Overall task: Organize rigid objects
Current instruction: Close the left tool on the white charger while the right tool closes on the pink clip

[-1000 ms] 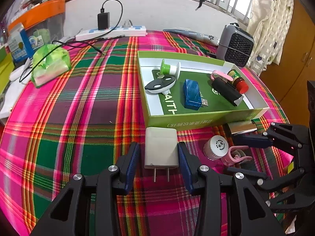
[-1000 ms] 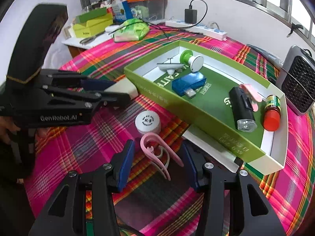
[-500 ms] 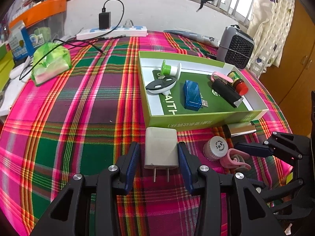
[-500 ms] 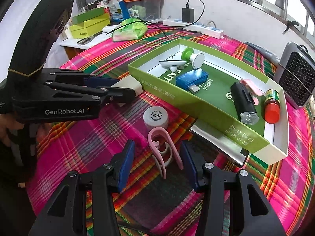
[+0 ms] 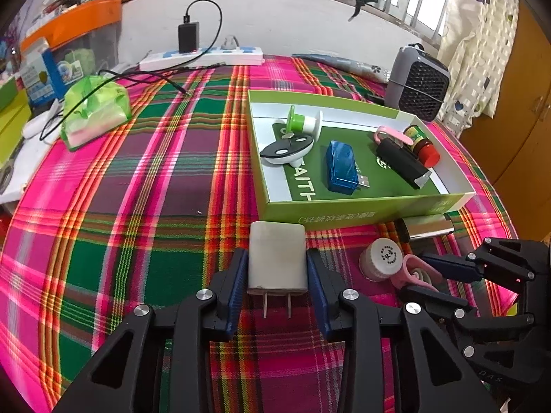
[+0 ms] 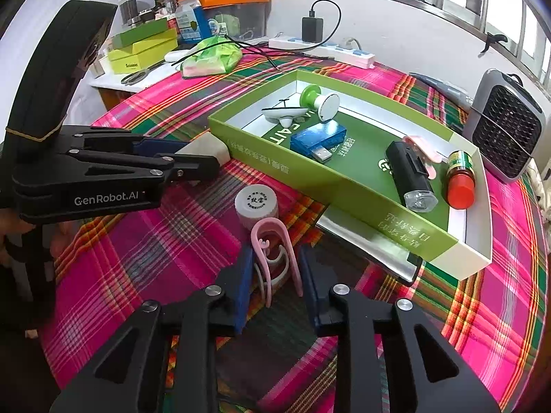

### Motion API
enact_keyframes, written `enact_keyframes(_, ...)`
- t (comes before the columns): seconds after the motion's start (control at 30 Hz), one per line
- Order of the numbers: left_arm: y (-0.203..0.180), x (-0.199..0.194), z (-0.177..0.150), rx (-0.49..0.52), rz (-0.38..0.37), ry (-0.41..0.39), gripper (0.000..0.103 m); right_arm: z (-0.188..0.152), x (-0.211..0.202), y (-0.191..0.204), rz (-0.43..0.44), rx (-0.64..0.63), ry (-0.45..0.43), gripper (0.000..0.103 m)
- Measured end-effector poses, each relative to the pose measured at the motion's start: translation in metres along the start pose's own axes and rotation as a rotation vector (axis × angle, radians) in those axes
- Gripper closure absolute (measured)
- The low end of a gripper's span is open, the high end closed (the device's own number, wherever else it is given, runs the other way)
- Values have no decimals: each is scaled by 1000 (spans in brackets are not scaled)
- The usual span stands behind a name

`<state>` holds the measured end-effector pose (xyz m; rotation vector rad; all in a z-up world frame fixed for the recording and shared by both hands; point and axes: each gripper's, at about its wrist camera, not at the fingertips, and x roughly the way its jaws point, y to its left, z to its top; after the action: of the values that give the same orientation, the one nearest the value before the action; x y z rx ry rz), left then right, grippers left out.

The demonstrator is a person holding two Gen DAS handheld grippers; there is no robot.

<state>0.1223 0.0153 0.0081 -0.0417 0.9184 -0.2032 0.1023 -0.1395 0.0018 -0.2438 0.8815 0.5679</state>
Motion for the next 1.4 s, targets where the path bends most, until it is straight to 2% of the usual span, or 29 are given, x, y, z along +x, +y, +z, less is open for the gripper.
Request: enact_keyframes(1.4,2,-5,-4,1,9,-7,70,-2,-3,0,-25,1,-10,76)
